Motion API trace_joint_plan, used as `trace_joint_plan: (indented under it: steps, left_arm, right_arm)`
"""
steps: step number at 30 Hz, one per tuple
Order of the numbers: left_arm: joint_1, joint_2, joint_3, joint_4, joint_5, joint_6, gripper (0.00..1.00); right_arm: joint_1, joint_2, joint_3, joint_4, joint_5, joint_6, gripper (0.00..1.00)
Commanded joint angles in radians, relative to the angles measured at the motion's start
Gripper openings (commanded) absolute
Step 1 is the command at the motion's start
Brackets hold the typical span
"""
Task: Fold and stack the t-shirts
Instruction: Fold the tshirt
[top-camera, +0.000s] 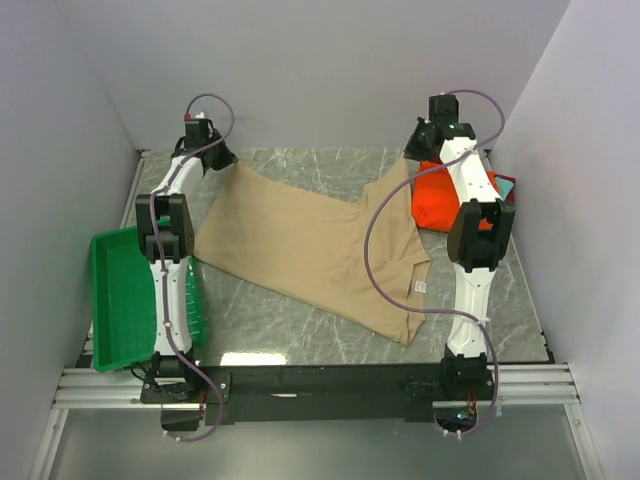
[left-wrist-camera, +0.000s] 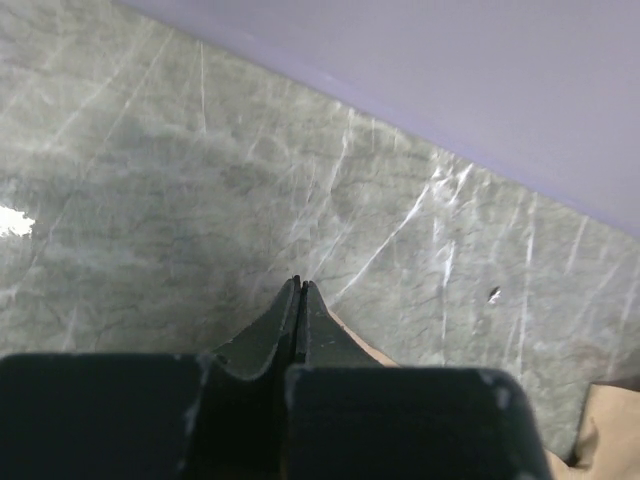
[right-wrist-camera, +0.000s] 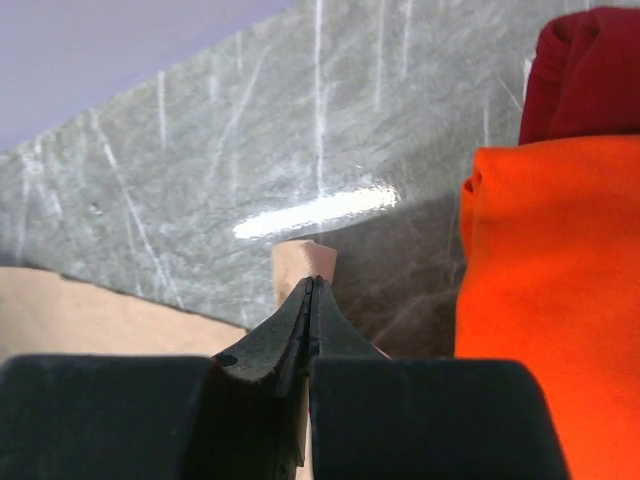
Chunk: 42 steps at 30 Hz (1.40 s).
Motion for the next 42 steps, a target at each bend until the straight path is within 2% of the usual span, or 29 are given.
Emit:
trace_joint_plan:
  steps: [1, 11, 18, 26, 34, 42]
  left_arm:
    - [0.027, -0.02, 0.043, 0.096, 0.055, -0.056, 0.0]
    - [0.069, 0.012, 0.076, 0.186, 0.145, -0.141, 0.0]
    - [0.098, -0.006, 0.025, 0.255, 0.242, -0.153, 0.0]
    - [0.132, -0.046, -0.044, 0.18, 0.307, -0.05, 0.0]
    - [0.135, -0.141, -0.153, 0.062, 0.221, 0.077, 0.0]
    - [0.135, -0.251, -0.282, 0.01, 0.1, 0.131, 0.01]
  right_arm:
    - [-0.009, -0.101, 0.064, 0.008, -0.017, 0.001, 0.0]
    - [-0.021, -0.153, 0.093, -0.005, -0.008, -0.014, 0.0]
    - [-0.021, -0.224, 0.07, -0.016, -0.029, -0.03, 0.0]
    - [-0.014, -0.421, -0.232, -0.004, -0.052, -0.036, 0.0]
    - [0.011, -0.624, -0.579, 0.024, -0.064, -0.022, 0.0]
    - [0.046, -0.732, -0.737, -0.005, -0.057, -0.016, 0.0]
